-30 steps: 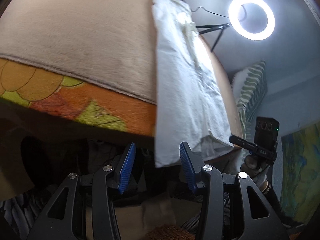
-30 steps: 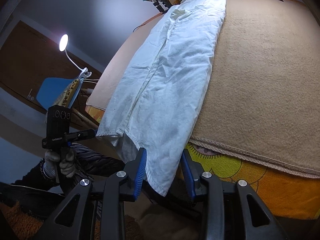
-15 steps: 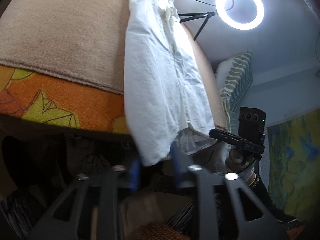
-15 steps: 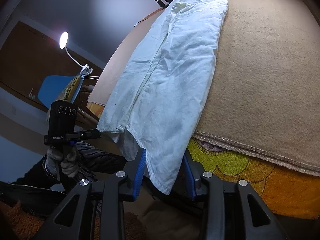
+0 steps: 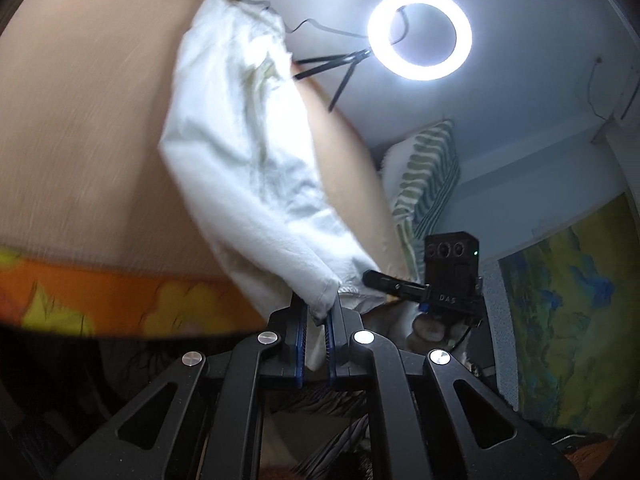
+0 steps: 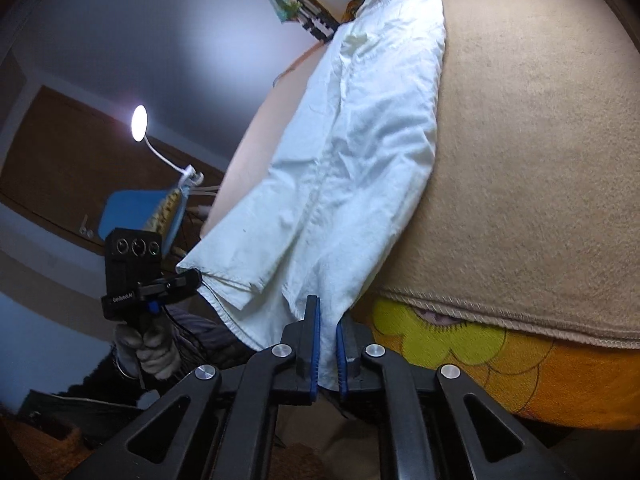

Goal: Fold small clothes
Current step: 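Fold the held hem up toward the collar with both grippers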

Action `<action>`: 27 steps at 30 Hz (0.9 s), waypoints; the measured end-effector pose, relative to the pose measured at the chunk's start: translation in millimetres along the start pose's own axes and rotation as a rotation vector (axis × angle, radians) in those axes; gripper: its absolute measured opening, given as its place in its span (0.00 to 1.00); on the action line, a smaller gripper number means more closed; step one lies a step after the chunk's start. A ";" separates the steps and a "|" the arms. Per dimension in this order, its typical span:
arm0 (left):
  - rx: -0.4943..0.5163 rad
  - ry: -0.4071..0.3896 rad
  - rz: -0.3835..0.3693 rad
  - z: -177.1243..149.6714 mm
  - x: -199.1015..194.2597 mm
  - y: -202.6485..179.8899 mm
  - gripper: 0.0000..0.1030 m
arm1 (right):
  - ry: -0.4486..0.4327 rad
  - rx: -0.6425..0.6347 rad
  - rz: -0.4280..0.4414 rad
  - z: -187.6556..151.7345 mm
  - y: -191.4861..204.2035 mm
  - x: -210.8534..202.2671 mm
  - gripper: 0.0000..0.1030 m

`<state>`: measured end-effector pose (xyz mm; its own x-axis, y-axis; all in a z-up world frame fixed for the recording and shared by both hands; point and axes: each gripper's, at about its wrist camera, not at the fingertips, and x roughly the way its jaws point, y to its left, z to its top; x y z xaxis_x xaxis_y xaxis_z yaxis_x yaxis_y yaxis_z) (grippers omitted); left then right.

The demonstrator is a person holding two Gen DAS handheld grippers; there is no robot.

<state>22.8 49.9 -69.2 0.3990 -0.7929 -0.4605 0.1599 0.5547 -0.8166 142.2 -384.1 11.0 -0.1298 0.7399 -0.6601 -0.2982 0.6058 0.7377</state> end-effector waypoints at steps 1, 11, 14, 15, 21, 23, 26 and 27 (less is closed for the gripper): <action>0.011 -0.010 -0.002 6.0 -0.5 -3.5 0.05 | -0.014 0.005 0.006 3.2 1.5 -2.3 0.05; 0.055 -0.103 0.015 72.5 7.1 -14.6 0.04 | -0.137 0.058 0.004 62.4 7.7 -8.4 0.04; 0.053 -0.116 0.045 91.0 16.4 -8.9 0.04 | -0.162 0.104 -0.007 86.7 1.3 -2.7 0.04; 0.043 -0.125 0.059 99.3 19.9 -3.8 0.04 | -0.169 0.124 -0.012 95.4 -3.1 1.4 0.04; 0.016 -0.160 0.143 138.2 38.8 20.0 0.04 | -0.165 0.236 -0.043 140.7 -33.5 27.7 0.04; -0.002 -0.161 0.162 146.1 45.9 30.7 0.04 | -0.157 0.282 -0.031 151.8 -46.5 36.7 0.04; -0.035 -0.157 0.175 157.8 55.3 45.8 0.04 | -0.145 0.333 -0.039 163.3 -61.0 49.1 0.04; -0.038 -0.154 0.184 160.6 58.6 48.6 0.04 | -0.143 0.354 -0.034 166.1 -66.3 53.0 0.04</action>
<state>199.0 70.8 -80.0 0.5518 -0.6296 -0.5469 0.0385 0.6743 -0.7374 312.2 -336.5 -49.3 0.0150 0.7356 -0.6772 0.0479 0.6760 0.7353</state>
